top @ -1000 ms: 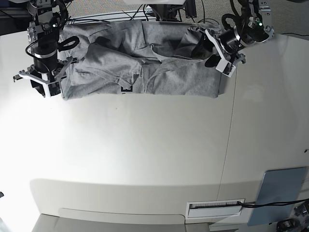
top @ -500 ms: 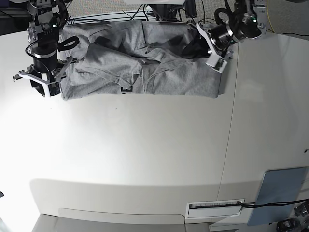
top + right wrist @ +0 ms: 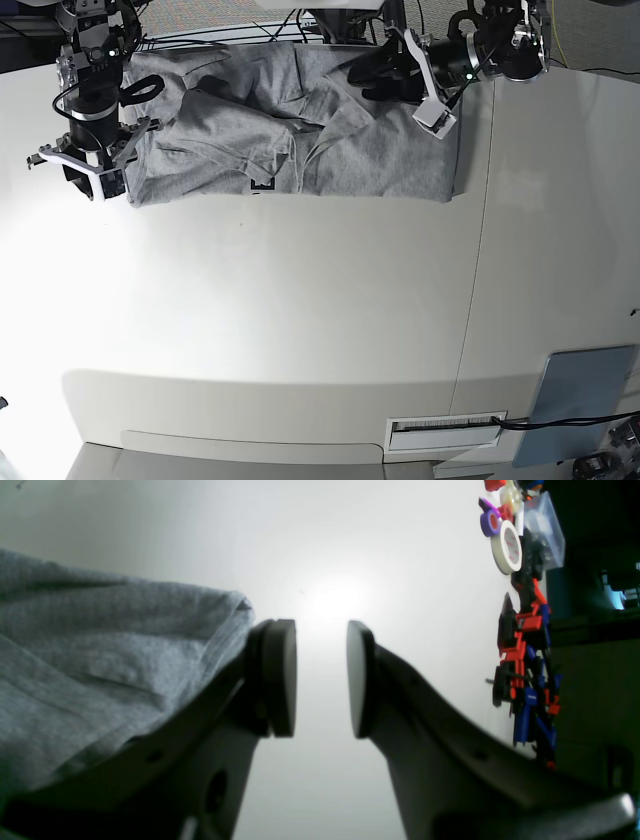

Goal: Fold the T-shirt properly

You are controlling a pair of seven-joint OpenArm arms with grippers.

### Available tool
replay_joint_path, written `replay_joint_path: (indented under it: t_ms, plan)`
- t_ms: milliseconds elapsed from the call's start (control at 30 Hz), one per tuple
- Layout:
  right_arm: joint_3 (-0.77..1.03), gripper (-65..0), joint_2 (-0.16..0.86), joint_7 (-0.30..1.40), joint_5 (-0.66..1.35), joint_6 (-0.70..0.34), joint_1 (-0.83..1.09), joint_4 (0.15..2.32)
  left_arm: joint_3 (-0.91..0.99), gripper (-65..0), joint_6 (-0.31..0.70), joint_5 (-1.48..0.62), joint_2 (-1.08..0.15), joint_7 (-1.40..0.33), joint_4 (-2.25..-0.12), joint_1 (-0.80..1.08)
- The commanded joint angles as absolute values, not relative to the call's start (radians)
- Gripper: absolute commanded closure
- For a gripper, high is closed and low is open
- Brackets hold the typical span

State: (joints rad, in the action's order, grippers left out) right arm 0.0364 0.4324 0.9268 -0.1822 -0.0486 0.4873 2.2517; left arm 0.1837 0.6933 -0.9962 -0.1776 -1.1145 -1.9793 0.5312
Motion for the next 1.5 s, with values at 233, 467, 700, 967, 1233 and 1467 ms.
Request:
replay_joint_path:
  t_ms: [233, 467, 700, 967, 1233, 1467]
  plan:
    - [0.043, -17.4, 0.446, 0.912, -0.196, -0.040, 0.485, 2.270, 0.194, -24.1, 0.698, -1.061, -0.180, -1.099, -1.995, 0.493]
    - [0.043, -17.4, 0.446, 0.913, -0.196, -0.040, 0.485, 2.270, 0.187, -24.1, 0.670, -0.764, -0.178, -0.955, -1.995, 0.477]
    - [0.043, -17.4, 0.446, 0.912, -0.196, -0.040, 0.485, 2.270, 0.027, -24.1, 0.673, -0.610, -0.178, -0.906, -1.994, 0.493]
    - [0.043, -17.4, 0.446, 0.921, -0.196, -0.040, 0.485, 2.270, -0.139, -24.1, 0.665, -0.386, -0.178, -0.820, -1.994, 0.484]
    - [0.060, -17.5, 0.446, 0.962, -0.183, -0.041, 0.485, 2.270, -0.061, -24.1, 0.595, -0.460, -0.180, -0.785, -1.997, 0.406]
    - [0.267, -17.5, 0.447, 0.923, -0.001, -0.150, 0.507, 2.263, 0.205, -24.1, 0.637, -0.586, -0.180, -0.786, -1.997, 0.397]
